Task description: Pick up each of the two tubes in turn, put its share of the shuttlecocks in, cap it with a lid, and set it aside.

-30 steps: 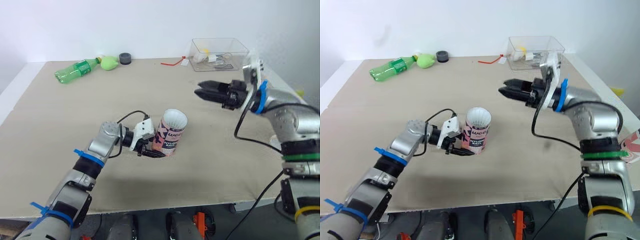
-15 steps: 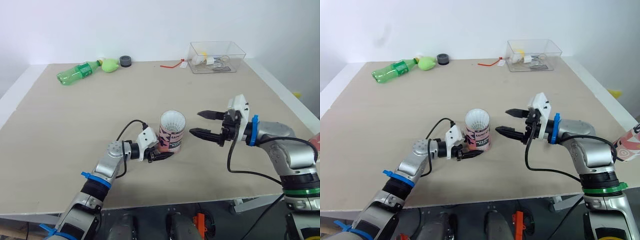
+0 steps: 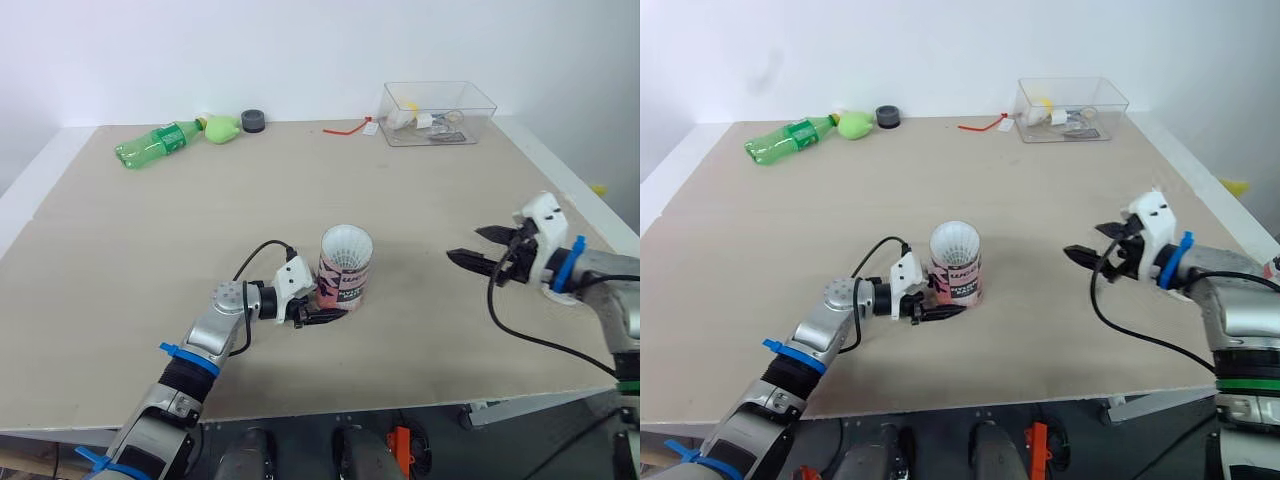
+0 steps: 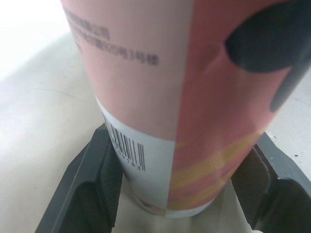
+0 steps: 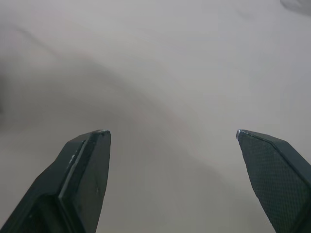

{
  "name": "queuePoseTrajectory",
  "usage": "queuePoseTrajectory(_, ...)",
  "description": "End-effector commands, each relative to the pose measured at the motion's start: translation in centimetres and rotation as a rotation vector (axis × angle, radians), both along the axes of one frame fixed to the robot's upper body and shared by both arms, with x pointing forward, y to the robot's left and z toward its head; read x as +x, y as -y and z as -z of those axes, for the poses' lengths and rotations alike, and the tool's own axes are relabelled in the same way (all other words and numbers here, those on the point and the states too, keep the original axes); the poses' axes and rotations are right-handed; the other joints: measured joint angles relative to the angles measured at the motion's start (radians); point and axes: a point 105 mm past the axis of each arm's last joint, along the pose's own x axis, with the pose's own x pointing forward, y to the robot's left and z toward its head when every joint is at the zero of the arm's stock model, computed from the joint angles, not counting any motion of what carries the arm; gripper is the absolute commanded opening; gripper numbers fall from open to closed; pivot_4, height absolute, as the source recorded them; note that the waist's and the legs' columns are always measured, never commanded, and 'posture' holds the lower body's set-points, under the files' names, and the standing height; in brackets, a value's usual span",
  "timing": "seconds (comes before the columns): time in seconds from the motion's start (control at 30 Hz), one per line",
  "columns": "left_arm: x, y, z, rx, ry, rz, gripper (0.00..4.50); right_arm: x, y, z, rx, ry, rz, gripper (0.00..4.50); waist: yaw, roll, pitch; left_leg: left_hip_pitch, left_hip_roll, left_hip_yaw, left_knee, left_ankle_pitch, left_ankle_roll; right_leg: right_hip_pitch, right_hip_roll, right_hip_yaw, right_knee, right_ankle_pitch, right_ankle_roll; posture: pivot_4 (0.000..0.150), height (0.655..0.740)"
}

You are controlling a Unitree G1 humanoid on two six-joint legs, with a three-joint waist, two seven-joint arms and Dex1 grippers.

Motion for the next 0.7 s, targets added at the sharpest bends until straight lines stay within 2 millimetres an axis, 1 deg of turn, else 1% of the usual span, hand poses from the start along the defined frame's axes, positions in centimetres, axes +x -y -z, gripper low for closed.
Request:
queuePoseTrajectory(0.03, -0.4, 0.5, -0.6, 0.007, 0.017, 0.052, 2.69, -0.3, 2.9, -1.6, -0.092, -0.019, 0.047, 4.45, 0.000, 0.000, 0.000, 0.000, 0.000, 0.000, 0.000, 0.000, 0.000, 0.000, 0.000, 0.000, 0.000, 0.000, 0.000, 0.150, 0.7400)
queuePoseTrajectory(0.17, -0.4, 0.7, -0.9, 0.000, 0.017, 0.056, 2.69, -0.4, 5.2, -0.8, -0.207, -0.124, 0.081, 4.45, -0.004, 0.000, 0.000, 0.001, 0.000, 0.001, 0.000, 0.000, 0.000, 0.000, 0.000, 0.001, 0.000, 0.000, 0.000, 0.150, 0.7400)
queuePoseTrajectory(0.23, -0.4, 0.9, -0.9, -0.006, 0.015, 0.055, 2.69, -0.3, 6.0, -0.6, -0.218, -0.164, 0.113, 4.45, -0.005, 0.000, 0.000, 0.001, 0.000, 0.001, 0.000, 0.000, 0.000, 0.000, 0.001, 0.001, 0.000, 0.000, 0.000, 0.150, 0.7400)
queuePoseTrajectory(0.47, -0.7, 1.0, -0.9, -0.020, 0.006, 0.047, 2.69, -0.5, 7.2, -0.2, -0.243, -0.280, 0.134, 4.45, -0.005, 0.000, 0.000, 0.001, 0.000, 0.001, 0.000, 0.000, 0.000, 0.000, 0.001, 0.002, 0.000, 0.000, 0.001, 0.150, 0.7400)
queuePoseTrajectory(0.57, -0.8, 0.9, -0.9, -0.019, 0.000, 0.044, 2.69, -0.8, 8.2, 0.3, -0.251, -0.338, 0.181, 4.45, -0.005, 0.000, 0.000, 0.001, 0.000, 0.001, 0.000, 0.000, 0.000, 0.000, 0.001, 0.002, 0.000, -0.001, 0.001, 0.150, 0.7400)
queuePoseTrajectory(0.7, -0.8, 0.9, -0.9, -0.021, -0.005, 0.037, 2.69, -0.7, 8.7, 0.6, -0.218, -0.376, 0.230, 4.45, -0.005, 0.000, 0.000, 0.001, 0.000, 0.001, 0.000, 0.000, 0.000, 0.000, 0.000, 0.003, 0.000, -0.001, 0.001, 0.150, 0.7400)
